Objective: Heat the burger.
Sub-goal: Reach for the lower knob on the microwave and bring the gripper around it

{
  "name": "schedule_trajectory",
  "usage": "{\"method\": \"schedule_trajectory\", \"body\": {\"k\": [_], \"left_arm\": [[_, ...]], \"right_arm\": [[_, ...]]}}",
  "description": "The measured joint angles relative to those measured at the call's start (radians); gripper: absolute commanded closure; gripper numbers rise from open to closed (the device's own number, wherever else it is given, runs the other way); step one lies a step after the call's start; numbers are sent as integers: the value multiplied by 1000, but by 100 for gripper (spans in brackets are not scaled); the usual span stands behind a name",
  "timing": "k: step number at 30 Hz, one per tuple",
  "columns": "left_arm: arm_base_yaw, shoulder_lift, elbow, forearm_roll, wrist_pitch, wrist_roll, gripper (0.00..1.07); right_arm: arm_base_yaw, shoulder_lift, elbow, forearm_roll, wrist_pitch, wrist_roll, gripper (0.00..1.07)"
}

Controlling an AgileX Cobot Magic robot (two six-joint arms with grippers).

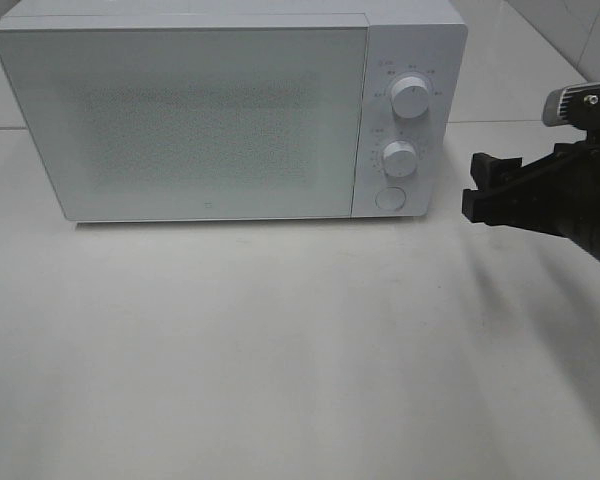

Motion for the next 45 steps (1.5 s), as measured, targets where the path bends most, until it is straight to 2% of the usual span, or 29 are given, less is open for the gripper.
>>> {"method": "schedule_trajectory", "body": {"k": [5, 8, 10, 16, 45], "left_arm": [[0, 0, 0, 0, 0, 0, 10], [0, 0, 0, 0, 0, 0, 10], [0, 0, 0, 0, 0, 0, 10], [0, 0, 0, 0, 0, 0, 10], [0, 0, 0, 0, 0, 0, 10]], "right_arm": [[136, 108, -1, 158, -172, -9, 33], [155, 125, -2, 177, -199, -10, 33], [209, 175, -4, 233, -262, -10, 33], [283, 274, -44, 304, -281, -11, 33], [298, 543, -381, 340, -288, -71, 33]]}}
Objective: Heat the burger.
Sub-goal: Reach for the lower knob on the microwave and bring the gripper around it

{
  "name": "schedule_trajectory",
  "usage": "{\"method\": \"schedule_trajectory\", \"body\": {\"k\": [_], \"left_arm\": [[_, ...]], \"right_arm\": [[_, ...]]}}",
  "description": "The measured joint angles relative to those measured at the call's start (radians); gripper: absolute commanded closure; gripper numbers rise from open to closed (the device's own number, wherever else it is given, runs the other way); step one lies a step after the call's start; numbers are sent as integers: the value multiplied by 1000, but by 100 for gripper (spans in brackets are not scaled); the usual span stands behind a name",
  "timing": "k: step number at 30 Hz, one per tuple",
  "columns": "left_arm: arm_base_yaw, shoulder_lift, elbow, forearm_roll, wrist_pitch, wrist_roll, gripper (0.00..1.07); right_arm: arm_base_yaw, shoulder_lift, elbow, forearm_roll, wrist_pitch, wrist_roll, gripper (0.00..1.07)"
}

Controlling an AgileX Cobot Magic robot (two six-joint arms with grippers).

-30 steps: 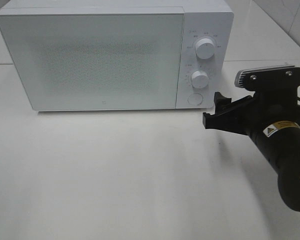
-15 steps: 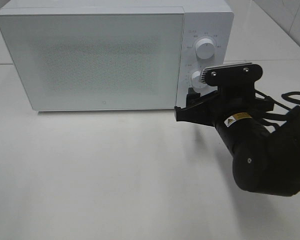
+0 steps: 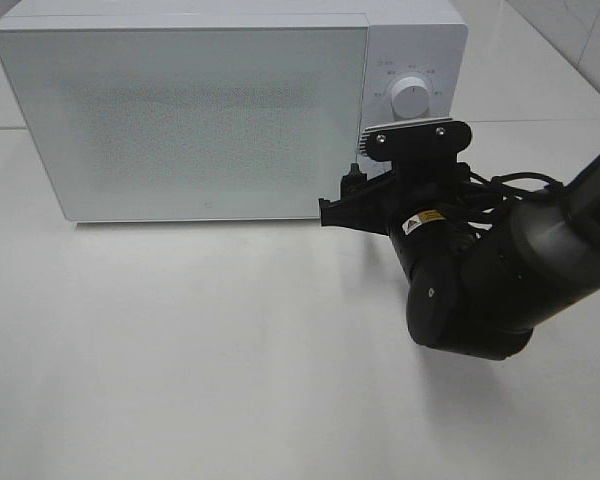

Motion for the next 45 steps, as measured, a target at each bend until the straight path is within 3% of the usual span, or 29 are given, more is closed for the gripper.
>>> {"method": "schedule_trajectory", "body": {"k": [8, 45], "left_arm": [[0, 0, 0, 0, 0, 0, 10], [0, 0, 0, 0, -1, 0, 10]], "right_arm": [[-30, 53, -73, 4, 0, -1, 33], [-102, 101, -102, -63, 28, 105, 33]]}}
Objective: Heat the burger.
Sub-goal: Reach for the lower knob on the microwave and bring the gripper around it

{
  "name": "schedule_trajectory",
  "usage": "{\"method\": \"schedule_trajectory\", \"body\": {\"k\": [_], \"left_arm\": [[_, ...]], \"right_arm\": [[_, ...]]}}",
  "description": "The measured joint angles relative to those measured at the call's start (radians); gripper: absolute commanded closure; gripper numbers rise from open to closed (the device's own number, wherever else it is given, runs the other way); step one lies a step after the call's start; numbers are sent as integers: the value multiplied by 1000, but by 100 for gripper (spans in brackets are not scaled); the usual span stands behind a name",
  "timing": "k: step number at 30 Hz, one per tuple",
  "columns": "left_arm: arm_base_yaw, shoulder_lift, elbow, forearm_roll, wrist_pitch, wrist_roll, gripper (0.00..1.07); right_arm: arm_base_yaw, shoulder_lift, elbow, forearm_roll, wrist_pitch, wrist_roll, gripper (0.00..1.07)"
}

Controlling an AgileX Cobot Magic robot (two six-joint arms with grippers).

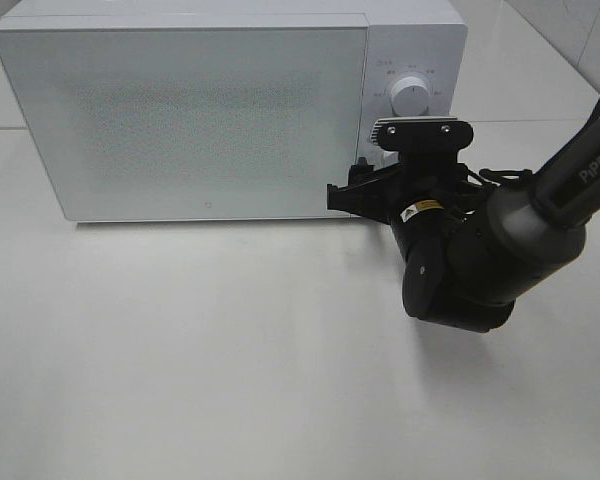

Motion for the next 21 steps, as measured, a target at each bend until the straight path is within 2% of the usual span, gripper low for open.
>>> {"method": "schedule_trajectory", "body": {"k": [21], "left_arm": [[0, 0, 0, 0, 0, 0, 10]], "right_arm": [[2, -39, 2, 10, 22, -34, 34]]}}
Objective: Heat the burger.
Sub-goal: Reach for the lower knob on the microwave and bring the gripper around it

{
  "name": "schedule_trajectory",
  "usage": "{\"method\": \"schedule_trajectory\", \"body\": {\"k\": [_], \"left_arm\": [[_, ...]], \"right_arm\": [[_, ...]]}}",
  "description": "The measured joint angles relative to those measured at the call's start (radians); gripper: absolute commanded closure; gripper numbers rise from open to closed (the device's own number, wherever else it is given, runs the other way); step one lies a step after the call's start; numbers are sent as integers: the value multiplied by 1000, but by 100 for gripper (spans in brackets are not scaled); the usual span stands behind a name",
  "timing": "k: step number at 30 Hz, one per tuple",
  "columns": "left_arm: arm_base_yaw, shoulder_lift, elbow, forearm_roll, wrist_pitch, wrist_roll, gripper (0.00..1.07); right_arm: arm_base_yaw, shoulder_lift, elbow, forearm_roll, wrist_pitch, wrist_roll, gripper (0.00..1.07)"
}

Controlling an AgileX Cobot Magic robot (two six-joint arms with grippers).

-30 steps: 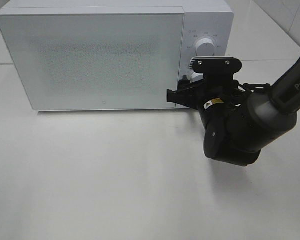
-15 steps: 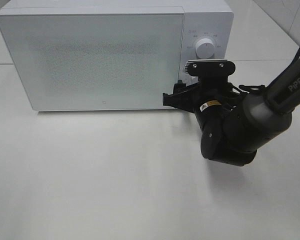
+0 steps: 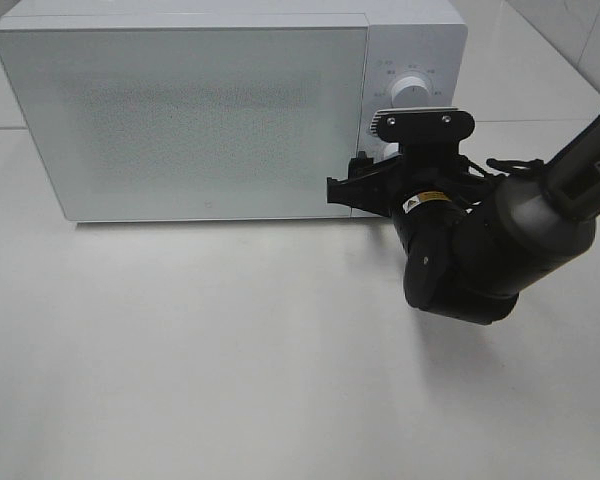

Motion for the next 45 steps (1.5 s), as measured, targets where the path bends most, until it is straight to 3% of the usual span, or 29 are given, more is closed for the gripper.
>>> {"method": "schedule_trajectory", "body": {"k": [9, 10, 12, 13, 15, 16, 17, 19, 34, 45], "left_arm": [[0, 0, 0, 0, 0, 0, 10], [0, 0, 0, 0, 0, 0, 10], [0, 0, 0, 0, 0, 0, 10], [0, 0, 0, 0, 0, 0, 10], [0, 0, 0, 0, 0, 0, 10], [0, 0, 0, 0, 0, 0, 10], [0, 0, 0, 0, 0, 0, 10], [0, 0, 0, 0, 0, 0, 10], [0, 0, 0, 0, 0, 0, 10], [0, 0, 0, 0, 0, 0, 10]], "right_arm": [[0, 0, 0, 0, -1, 0, 44], [0, 0, 0, 0, -3, 0, 53], [0, 0, 1, 0, -5, 0, 59], [0, 0, 2, 0, -9, 0, 72], [0, 0, 3, 7, -11, 0, 79], [0, 0, 5, 8, -12, 0, 93], [0, 0, 5, 8, -12, 0, 93], [-1, 0, 5, 7, -13, 0, 107], [-1, 0, 5, 0, -13, 48, 107], [-11, 0, 18, -49, -20, 396, 107]]}}
